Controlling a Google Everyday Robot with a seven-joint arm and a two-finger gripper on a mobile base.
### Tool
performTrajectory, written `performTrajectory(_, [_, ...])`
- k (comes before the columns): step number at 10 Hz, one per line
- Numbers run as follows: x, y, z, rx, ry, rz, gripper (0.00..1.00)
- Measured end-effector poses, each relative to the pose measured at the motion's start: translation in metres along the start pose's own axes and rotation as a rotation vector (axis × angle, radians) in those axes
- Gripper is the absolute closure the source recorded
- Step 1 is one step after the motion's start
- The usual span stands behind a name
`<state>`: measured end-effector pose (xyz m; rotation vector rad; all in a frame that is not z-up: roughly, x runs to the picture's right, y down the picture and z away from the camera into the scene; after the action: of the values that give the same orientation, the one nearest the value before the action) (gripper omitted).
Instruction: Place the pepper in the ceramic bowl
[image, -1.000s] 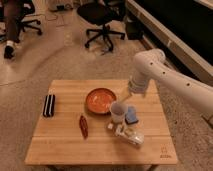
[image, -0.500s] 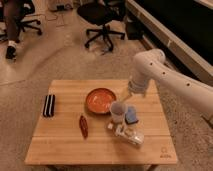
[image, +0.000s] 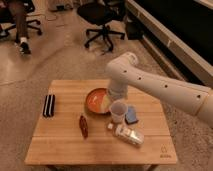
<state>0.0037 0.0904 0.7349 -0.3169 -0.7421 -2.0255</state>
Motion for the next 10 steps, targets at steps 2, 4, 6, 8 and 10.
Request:
performTrajectory(2, [0.011,-0.040,0.022,0.007,-0.039,-0.039,0.20])
performTrajectory(4, [0.028,-0.078,0.042,0.015,-0.066,-0.072,0.20])
performTrajectory(6, [0.040,-0.095,0.062,0.017,-0.081,-0.081,0.20])
performTrajectory(8, [0.049,-0.104,0.080,0.025,-0.093,-0.082,0.20])
performTrajectory(10, [0.056,-0.108,0.101,0.038,-0.102,-0.074,0.20])
